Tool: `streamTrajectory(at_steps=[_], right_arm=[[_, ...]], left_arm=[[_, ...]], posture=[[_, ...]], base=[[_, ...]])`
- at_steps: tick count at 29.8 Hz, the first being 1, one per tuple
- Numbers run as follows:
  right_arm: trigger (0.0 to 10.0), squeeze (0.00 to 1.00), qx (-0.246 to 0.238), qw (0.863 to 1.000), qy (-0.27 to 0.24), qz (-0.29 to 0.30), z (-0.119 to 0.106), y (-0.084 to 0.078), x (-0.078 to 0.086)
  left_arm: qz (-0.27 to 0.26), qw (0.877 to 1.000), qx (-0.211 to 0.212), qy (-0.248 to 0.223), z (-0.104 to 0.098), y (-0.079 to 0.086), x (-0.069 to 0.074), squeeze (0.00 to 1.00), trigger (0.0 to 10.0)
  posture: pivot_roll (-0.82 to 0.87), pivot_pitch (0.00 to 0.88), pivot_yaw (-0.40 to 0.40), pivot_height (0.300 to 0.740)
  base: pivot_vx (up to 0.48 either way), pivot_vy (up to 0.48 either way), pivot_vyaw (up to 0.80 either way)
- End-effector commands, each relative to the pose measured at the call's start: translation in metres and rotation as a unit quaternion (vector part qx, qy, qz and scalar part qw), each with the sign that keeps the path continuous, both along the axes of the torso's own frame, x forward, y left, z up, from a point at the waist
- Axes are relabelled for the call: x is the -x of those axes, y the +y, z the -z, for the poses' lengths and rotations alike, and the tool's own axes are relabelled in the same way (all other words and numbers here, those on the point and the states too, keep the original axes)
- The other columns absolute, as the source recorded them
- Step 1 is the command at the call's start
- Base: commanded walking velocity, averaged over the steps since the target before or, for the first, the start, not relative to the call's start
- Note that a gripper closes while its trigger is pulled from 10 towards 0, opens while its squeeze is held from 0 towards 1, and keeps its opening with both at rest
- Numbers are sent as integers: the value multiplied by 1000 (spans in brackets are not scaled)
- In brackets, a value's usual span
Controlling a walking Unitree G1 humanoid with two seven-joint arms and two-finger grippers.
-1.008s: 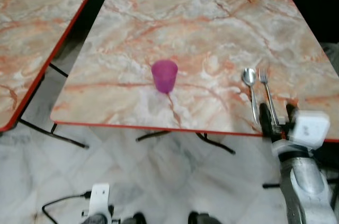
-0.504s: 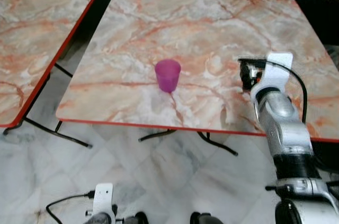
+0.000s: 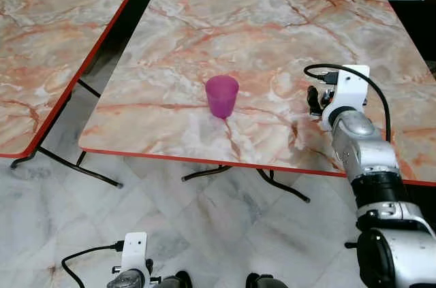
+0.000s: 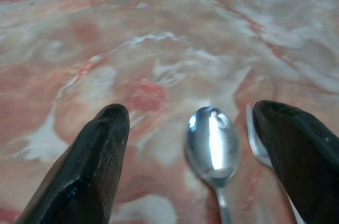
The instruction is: Setting the table
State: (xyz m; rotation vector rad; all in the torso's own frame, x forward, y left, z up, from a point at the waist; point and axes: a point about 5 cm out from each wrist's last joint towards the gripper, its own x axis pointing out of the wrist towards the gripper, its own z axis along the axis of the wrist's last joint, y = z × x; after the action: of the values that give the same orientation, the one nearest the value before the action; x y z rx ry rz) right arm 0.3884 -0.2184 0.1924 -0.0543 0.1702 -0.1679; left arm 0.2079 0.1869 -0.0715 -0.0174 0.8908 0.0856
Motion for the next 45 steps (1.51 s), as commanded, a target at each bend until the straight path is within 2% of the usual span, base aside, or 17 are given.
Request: streamTrajectory(at_steps=[1,5,6,7,8,9,21,33,42,45], right_arm=[[10000,1000,-4,1000,4,6,-2,-3,-1],[10000,1000,-9,1000,10,1,1,-3,0],[10000,953,-22,999,24,-5,9,-2,2],[10000,161,-22,999,30,-5,13,-2,3],[10000,161,-21,999,33,-4,15,-3,4],[10000,0,-25,999,39,-4,20,-4,6],[10000,0,-30,997,63,12,37,-11,12],[10000,0,-40,996,79,13,49,-7,15],[10000,0,-45,995,87,17,54,-6,16],[10000,0,-48,994,91,28,57,-8,17]], left_arm=[[0,1000,-4,26,8,7,16,0,10000],[1,1000,-3,28,9,8,18,0,10000],[2,1000,-2,30,9,9,20,0,10000],[3,1000,-2,31,10,10,21,0,10000],[3,1000,-2,31,10,10,21,0,10000],[5,999,-1,32,10,9,22,0,10000],[10,999,3,37,13,8,26,0,10000],[15,999,4,35,12,4,24,0,10000],[17,999,9,34,13,-4,25,0,10000],[20,999,12,38,15,-14,27,0,10000]], posture=[[-108,206,28,740],[-106,202,27,740],[-105,201,27,740],[-105,201,27,740],[-104,201,27,740],[-103,199,27,740],[-98,191,28,740],[-97,200,29,740],[-90,216,27,740],[-87,221,29,740]], base=[[0,0,0],[0,0,0],[0,0,0],[0,0,0],[0,0,0],[0,0,0],[0,0,0],[0,0,0],[0,0,0],[0,0,0]])
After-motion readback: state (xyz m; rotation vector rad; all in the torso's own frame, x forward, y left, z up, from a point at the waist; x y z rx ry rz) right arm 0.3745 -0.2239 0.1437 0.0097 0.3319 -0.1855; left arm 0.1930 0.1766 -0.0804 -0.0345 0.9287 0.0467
